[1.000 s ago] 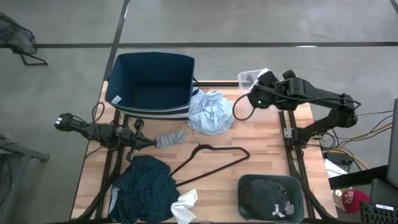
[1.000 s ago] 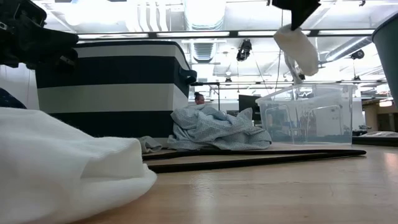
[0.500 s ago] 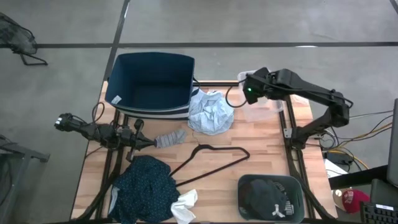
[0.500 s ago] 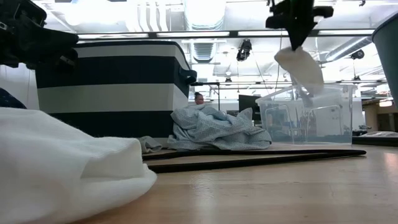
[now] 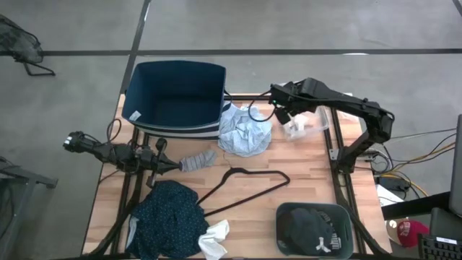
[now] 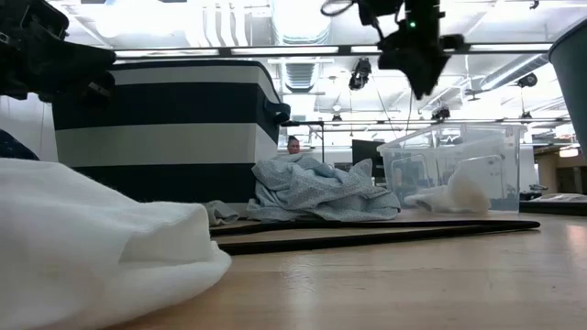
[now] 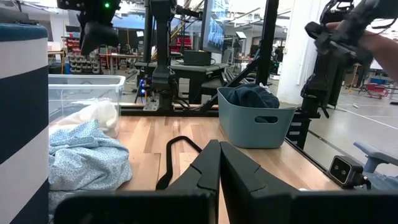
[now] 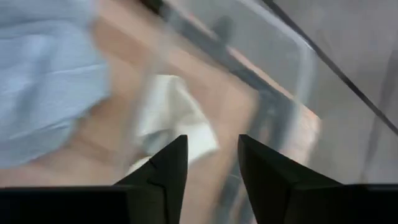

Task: Pick & Place Cloths
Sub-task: Put the white patterned polo shirt into the laundry bin

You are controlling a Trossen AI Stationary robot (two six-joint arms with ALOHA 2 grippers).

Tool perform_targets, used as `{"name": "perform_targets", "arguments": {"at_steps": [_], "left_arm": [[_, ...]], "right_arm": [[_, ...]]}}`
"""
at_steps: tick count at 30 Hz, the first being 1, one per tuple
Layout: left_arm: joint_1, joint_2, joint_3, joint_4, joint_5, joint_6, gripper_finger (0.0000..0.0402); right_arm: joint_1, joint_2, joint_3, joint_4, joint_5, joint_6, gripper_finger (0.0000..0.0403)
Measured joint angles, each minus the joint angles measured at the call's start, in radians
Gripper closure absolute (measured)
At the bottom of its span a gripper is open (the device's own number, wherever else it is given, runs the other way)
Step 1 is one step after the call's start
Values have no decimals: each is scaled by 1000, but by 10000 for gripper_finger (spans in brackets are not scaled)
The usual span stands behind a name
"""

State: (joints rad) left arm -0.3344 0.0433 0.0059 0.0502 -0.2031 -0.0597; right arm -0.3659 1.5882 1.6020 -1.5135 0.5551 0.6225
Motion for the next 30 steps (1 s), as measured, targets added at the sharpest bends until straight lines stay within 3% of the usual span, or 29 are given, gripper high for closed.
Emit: {"name": "perform_targets", "arguments": {"at_steps": [7, 11, 18, 30], "left_arm": [[1, 0, 0, 0, 0, 0, 392], [1, 0, 0, 0, 0, 0, 392], [0, 0, 0, 0, 0, 0, 392], [0, 0, 0, 0, 0, 0, 392]], "right_arm": [[123, 5, 0, 276, -81, -302, 234], [198, 30, 1, 400, -148, -392, 223], [329, 165, 1, 471, -150, -452, 193], [374, 460, 83, 481, -120, -464, 66]]}}
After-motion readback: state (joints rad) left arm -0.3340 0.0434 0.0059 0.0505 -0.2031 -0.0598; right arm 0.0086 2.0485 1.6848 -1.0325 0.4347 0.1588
